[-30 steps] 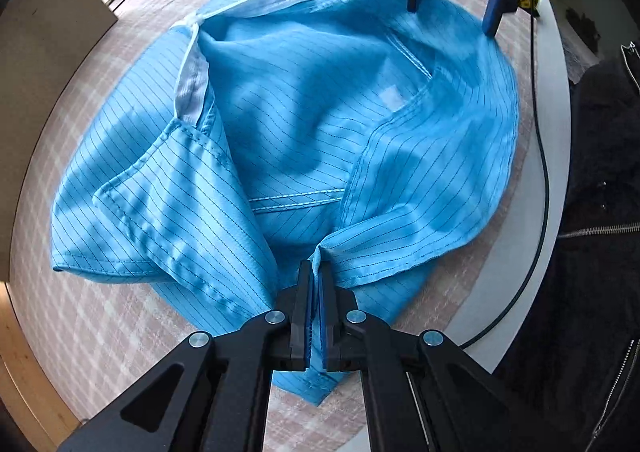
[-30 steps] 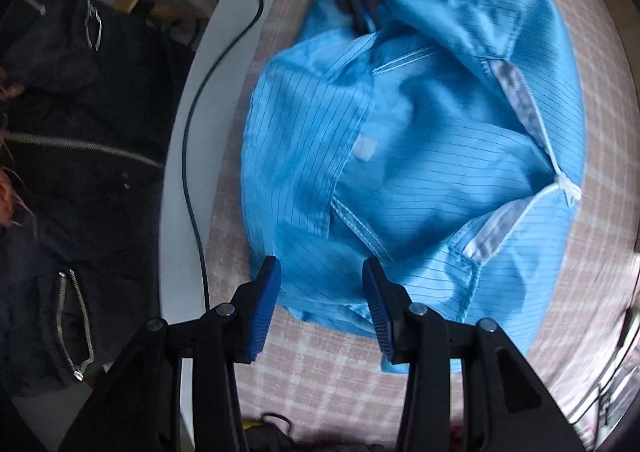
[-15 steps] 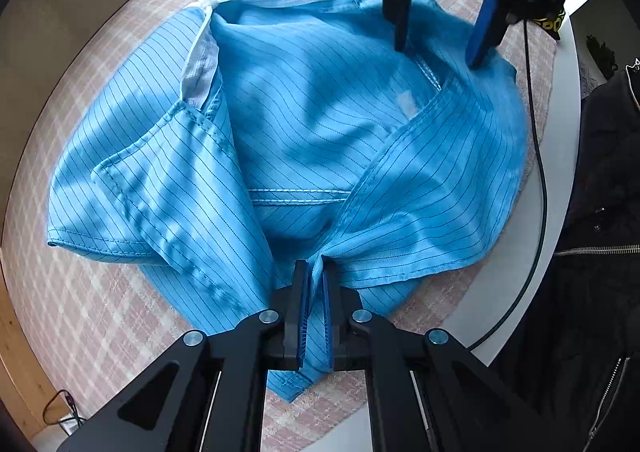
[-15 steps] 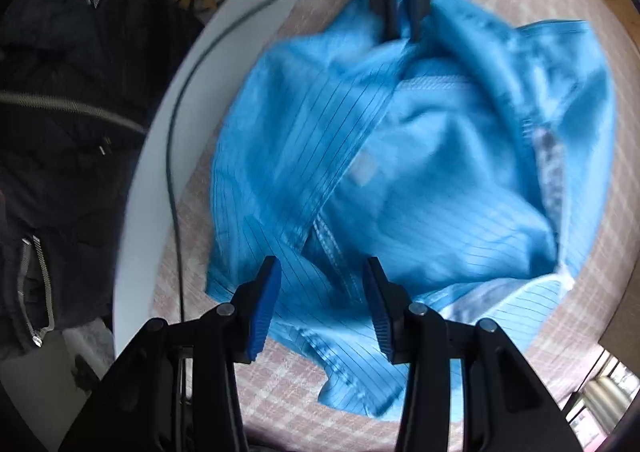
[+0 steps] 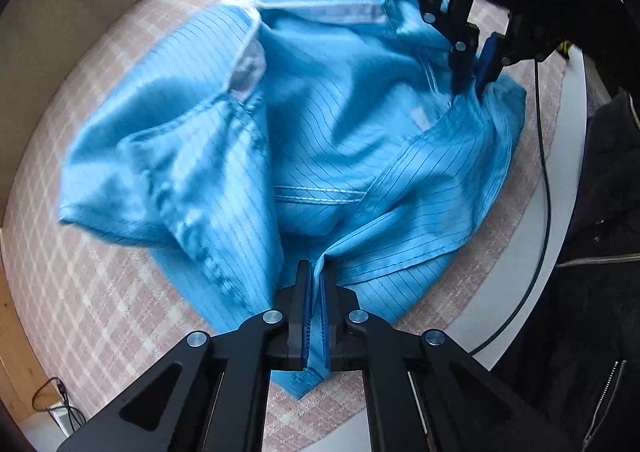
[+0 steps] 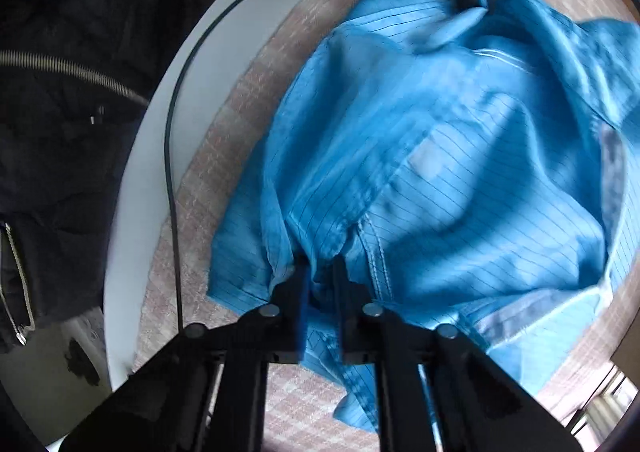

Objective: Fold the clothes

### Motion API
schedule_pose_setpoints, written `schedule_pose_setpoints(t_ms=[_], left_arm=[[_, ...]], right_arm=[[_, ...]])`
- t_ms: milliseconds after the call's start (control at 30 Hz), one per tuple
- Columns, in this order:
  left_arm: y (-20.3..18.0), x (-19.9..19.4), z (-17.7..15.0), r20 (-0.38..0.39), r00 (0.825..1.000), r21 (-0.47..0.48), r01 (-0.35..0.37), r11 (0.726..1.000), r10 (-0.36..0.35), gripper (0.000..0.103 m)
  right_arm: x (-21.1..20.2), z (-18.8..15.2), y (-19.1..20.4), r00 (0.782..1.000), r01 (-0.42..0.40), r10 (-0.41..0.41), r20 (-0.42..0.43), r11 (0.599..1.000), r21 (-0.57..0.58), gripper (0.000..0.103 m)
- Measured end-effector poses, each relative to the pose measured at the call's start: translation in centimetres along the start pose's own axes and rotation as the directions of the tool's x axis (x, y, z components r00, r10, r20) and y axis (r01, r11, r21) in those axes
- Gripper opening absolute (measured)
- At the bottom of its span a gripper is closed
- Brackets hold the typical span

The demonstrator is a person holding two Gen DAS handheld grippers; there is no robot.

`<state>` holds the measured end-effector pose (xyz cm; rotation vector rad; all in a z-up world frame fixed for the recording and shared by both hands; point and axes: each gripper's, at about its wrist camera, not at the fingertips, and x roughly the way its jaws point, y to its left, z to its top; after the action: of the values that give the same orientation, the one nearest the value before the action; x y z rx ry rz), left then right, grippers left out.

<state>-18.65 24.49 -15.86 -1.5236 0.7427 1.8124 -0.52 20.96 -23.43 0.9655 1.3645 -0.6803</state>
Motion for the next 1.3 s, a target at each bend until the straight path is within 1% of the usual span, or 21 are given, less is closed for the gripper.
schedule_pose_setpoints(t_ms=[100,200,267,367,433,467,500,567,600,633,667,700,800,833,867,933,1000,1067,1100,1167,1300], left_arm=[[1.6,-2.3,0.0,0.062,0.998,-0.084,-0.002,0.996,0.008,0.002],[3.1,-5.0,-0.1,0.135,0.990,-0.165,-0.005,0.986,0.027,0.002],[3.6,-6.3,0.0,0.176,0.984,-0.201,0.002,0.980,0.034,0.001],[4.1,-8.3,-0.2,0.238,0.971,-0.239,0.037,0.970,0.022,0.001],[4.5,-9.2,-3.0,0.275,0.962,-0.268,0.079,0.960,-0.002,0.001],[3.2,-9.3,-3.9,0.285,0.959,-0.281,0.095,0.955,-0.012,0.001],[4.0,-8.7,-5.5,0.285,0.958,-0.295,0.108,0.949,-0.021,0.001],[5.3,-7.8,-8.6,0.284,0.958,-0.320,0.132,0.938,-0.038,0.001],[4.4,-8.5,-9.6,0.281,0.958,-0.324,0.140,0.936,-0.046,0.001],[3.7,-8.5,-10.6,0.273,0.960,-0.321,0.145,0.936,-0.055,0.001],[3.7,-6.4,-11.1,0.250,0.966,-0.300,0.142,0.943,-0.066,0.001],[3.8,-4.3,-11.7,0.226,0.971,-0.278,0.138,0.951,-0.075,0.001],[2.1,-1.6,-12.4,0.147,0.981,-0.205,0.159,0.966,-0.130,0.006],[1.6,-1.4,-12.4,0.125,0.984,-0.184,0.149,0.971,-0.127,0.006],[1.1,-1.4,-12.5,0.106,0.986,-0.164,0.142,0.976,-0.126,0.006],[0.6,-2.3,-12.8,0.092,0.989,-0.142,0.131,0.981,-0.118,0.011],[0.1,-3.2,-12.8,0.088,0.991,-0.126,0.113,0.986,-0.103,0.012],[-1.7,-2.9,-11.3,0.119,0.988,-0.077,0.104,0.992,-0.094,0.015],[-2.7,-2.8,-10.6,0.134,0.987,-0.053,0.099,0.994,-0.091,0.021],[-4.5,-2.6,-9.2,0.166,0.983,-0.004,0.086,0.996,-0.085,0.026],[-8.2,-2.2,-6.2,0.228,0.971,0.091,0.057,0.994,-0.077,0.027]], right_arm=[[-2.8,-0.9,-0.7,0.997,0.028,-0.034,0.066,0.995,0.093,0.005],[-5.7,-2.7,-1.4,0.986,0.077,-0.105,0.130,0.975,0.206,0.005],[-7.7,-4.2,-2.1,0.970,0.071,-0.137,0.198,0.948,0.310,0.005],[-10.6,-7.1,-3.8,0.929,0.073,-0.225,0.293,0.890,0.450,0.004],[-11.8,-11.4,-6.5,0.893,0.061,-0.285,0.348,0.843,0.534,0.004],[-12.0,-15.9,-6.5,0.866,0.033,-0.314,0.389,0.812,0.583,0.004],[-12.2,-18.8,-6.2,0.832,-0.016,-0.337,0.440,0.779,0.626,0.004],[-12.4,-20.4,-5.2,0.752,-0.143,-0.362,0.552,0.726,0.672,0.004],[-12.9,-21.4,-5.5,0.718,-0.191,-0.365,0.593,0.716,0.672,0.004],[-12.9,-21.2,-5.1,0.702,-0.210,-0.361,0.613,0.718,0.663,0.004],[-12.9,-21.7,-4.4,0.713,-0.201,-0.348,0.609,0.730,0.653,0.004],[-13.2,-22.8,-3.6,0.732,-0.183,-0.331,0.595,0.746,0.641,0.004],[-12.8,-21.1,-2.1,0.804,-0.128,-0.276,0.526,0.784,0.608,0.008],[-12.6,-20.3,-1.6,0.827,-0.111,-0.258,0.499,0.796,0.596,0.017],[-12.6,-20.0,-1.3,0.833,-0.130,-0.231,0.502,0.801,0.584,0.027],[-12.7,-21.6,-1.1,0.804,-0.202,-0.208,0.558,0.786,0.584,0.039],[-12.4,-23.3,-1.2,0.750,-0.254,-0.242,0.615,0.753,0.607,0.044],[-12.0,-25.1,-1.7,0.704,-0.282,-0.325,0.631,0.688,0.669,0.054],[-11.4,-25.9,-2.2,0.696,-0.308,-0.353,0.625,0.639,0.705,0.054],[-10.0,-27.8,-3.3,0.696,-0.365,-0.395,0.600,0.524,0.769,0.054],[-6.2,-29.1,-5.3,0.735,-0.434,-0.429,0.526,0.298,0.850,0.054]])
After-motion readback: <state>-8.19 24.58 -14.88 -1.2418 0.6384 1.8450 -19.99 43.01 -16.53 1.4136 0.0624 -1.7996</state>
